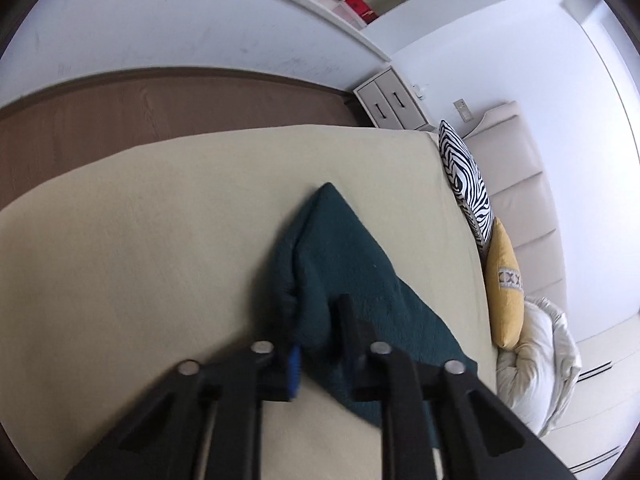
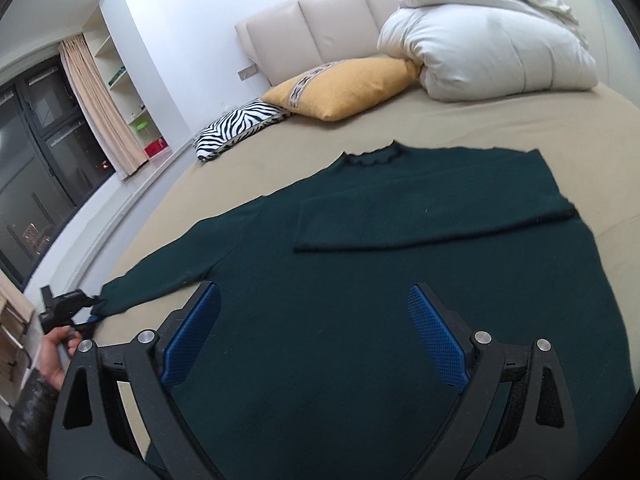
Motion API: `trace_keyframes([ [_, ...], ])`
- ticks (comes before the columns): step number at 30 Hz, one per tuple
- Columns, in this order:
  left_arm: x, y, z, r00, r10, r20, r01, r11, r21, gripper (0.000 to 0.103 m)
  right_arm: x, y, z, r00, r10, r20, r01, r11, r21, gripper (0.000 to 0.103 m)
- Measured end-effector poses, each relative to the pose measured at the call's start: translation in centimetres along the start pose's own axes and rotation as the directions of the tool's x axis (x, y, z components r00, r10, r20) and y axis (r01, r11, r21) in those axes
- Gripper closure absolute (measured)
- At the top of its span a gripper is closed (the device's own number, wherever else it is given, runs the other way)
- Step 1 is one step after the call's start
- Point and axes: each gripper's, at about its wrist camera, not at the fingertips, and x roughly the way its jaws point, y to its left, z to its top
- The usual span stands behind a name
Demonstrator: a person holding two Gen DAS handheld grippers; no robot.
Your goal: Fold small clothes
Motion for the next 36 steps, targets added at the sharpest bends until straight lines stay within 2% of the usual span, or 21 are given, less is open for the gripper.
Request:
trace_keyframes([
  [5,-2.0,-2.2,-0.6,0.999,-0.016,0.037,0.013,0.997,0.074,0.094,-0.3,-2.6,-0.6,0.999,0.011,-0.046,-0.007,0.996,0.083,0.01],
  [9,-3.9,-7.8,-2.7,0.997,-0.048,0.06,0.032,0.968,0.248,0.094,-0.1,-4.9,-1.3,0.998,-0.001,-0.069,0.01,0.991,0.132,0.011],
  [12,-3.7,-13.9,-6.2,0.997,-0.072,0.027,0.054,0.908,0.415,0.094,-0.5,-6.3,-1.9,0.997,-0.015,-0.077,0.027,0.987,0.157,0.011],
  [16,-1.8,-21.3,-14.1,0.994,-0.091,-0.059,0.109,0.791,0.603,0.094,-1.1,-8.6,-2.5,0.997,-0.026,-0.077,0.042,0.975,0.218,0.013],
  [20,1.7,-25.7,-24.0,0.975,-0.082,-0.207,0.206,0.684,0.7,0.094,-2.1,-10.8,-2.8,0.996,-0.038,-0.075,0.056,0.965,0.254,0.015],
  [22,3.6,-26.5,-28.9,0.967,-0.047,-0.25,0.222,0.638,0.737,0.093,-2.5,-12.1,-2.9,0.996,-0.043,-0.075,0.063,0.959,0.277,0.016],
  [23,4.5,-26.5,-31.0,0.964,-0.018,-0.267,0.22,0.621,0.753,0.087,-2.6,-12.7,-2.9,0.996,-0.044,-0.078,0.065,0.954,0.292,0.016],
  [24,5.3,-26.4,-32.6,0.958,0.012,-0.286,0.22,0.608,0.763,0.076,-2.6,-13.3,-2.9,0.996,-0.042,-0.083,0.066,0.95,0.305,0.016],
  [25,6.0,-26.0,-34.2,0.953,0.054,-0.297,0.207,0.6,0.773,0.071,-2.5,-13.8,-2.8,0.995,-0.038,-0.091,0.065,0.946,0.317,0.016],
  [26,6.2,-25.6,-34.5,0.951,0.065,-0.303,0.204,0.604,0.771,0.065,-2.3,-14.3,-2.8,0.995,-0.03,-0.1,0.062,0.943,0.326,0.016],
  [28,5.7,-25.0,-34.3,0.95,0.046,-0.309,0.217,0.616,0.757,0.057,-1.9,-14.8,-2.7,0.994,-0.016,-0.11,0.052,0.941,0.333,0.017],
  [30,4.0,-24.1,-33.5,0.955,0.014,-0.297,0.224,0.623,0.75,0.04,-1.0,-14.7,-2.2,0.993,0.016,-0.121,0.026,0.942,0.334,0.018],
  [33,1.5,-23.4,-31.1,0.97,-0.03,-0.242,0.207,0.624,0.753,0.036,1.2,-13.4,-1.1,0.986,0.087,-0.142,-0.035,0.943,0.332,0.022],
  [36,0.3,-21.6,-27.6,0.975,-0.045,-0.217,0.19,0.673,0.715,0.036,4.7,-10.9,0.4,0.97,0.162,-0.183,-0.099,0.944,0.315,0.028],
])
